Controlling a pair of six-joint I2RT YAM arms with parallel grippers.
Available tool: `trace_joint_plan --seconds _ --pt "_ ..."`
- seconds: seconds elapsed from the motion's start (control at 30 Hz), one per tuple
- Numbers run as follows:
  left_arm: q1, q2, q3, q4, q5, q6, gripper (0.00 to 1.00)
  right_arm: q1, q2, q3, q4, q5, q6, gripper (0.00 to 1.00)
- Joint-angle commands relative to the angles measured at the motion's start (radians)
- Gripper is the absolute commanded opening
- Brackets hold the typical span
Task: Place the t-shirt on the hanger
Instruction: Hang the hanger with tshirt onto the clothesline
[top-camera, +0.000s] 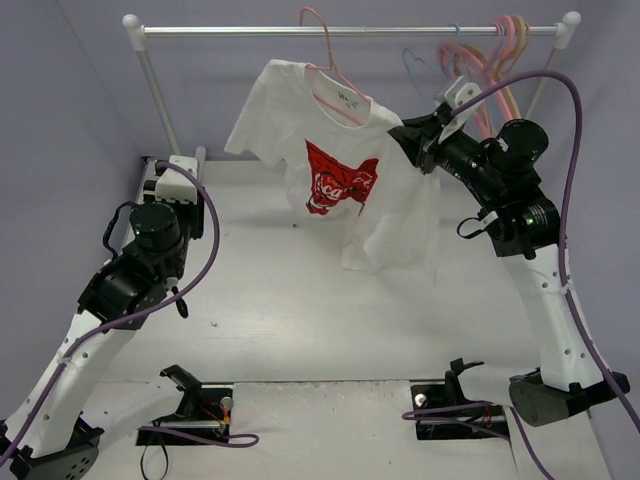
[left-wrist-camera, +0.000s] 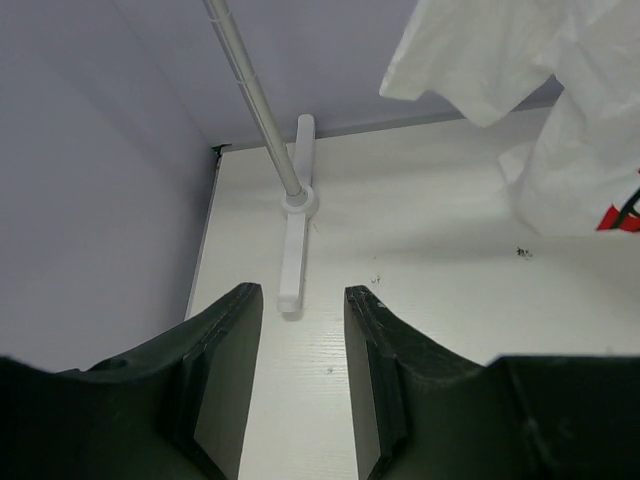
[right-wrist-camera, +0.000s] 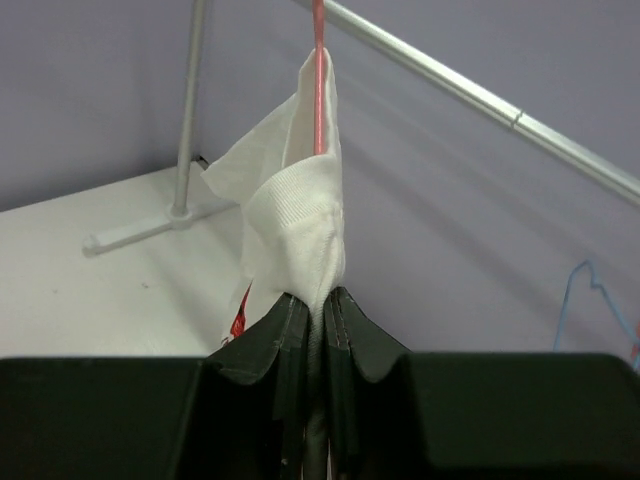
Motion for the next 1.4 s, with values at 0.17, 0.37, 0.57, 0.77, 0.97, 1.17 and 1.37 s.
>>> trace_joint_plan --seconds 0.17,0.37,0.57,0.77,0.97,1.17,1.37 --pt "0.006 0.026 -0.003 -0.028 -0.026 -0.100 0.38 -0.008 -0.054 -0.093 0.165 0.154 0.113 0.00" --pt "0.005 0.039 -0.027 -0.028 0.003 -0.152 0.38 -0.012 -0.029 -0.161 0.297 0.350 0.161 0.00" --pt "0.005 0.049 -0.070 -0.030 0.056 -0.192 0.38 -0.084 0.075 -0.077 0.363 0.300 0.251 0.00" --pt "0.005 0.042 -0.092 -0.025 0.060 -0.192 0.38 -0.101 0.152 -0.021 0.380 0.284 0.291 0.00" --pt "0.006 0.042 -0.116 -0.022 0.060 -0.184 0.38 -0.103 0.187 -0.078 0.421 0.267 0.328 0.00" --pt "0.006 0.031 -0.147 -0.034 0.069 -0.195 0.41 -0.104 0.130 -0.214 0.434 0.298 0.328 0.06" --pt "0.006 -0.006 -0.136 -0.048 0.060 -0.197 0.58 -0.106 0.035 -0.254 0.348 0.375 0.257 0.46"
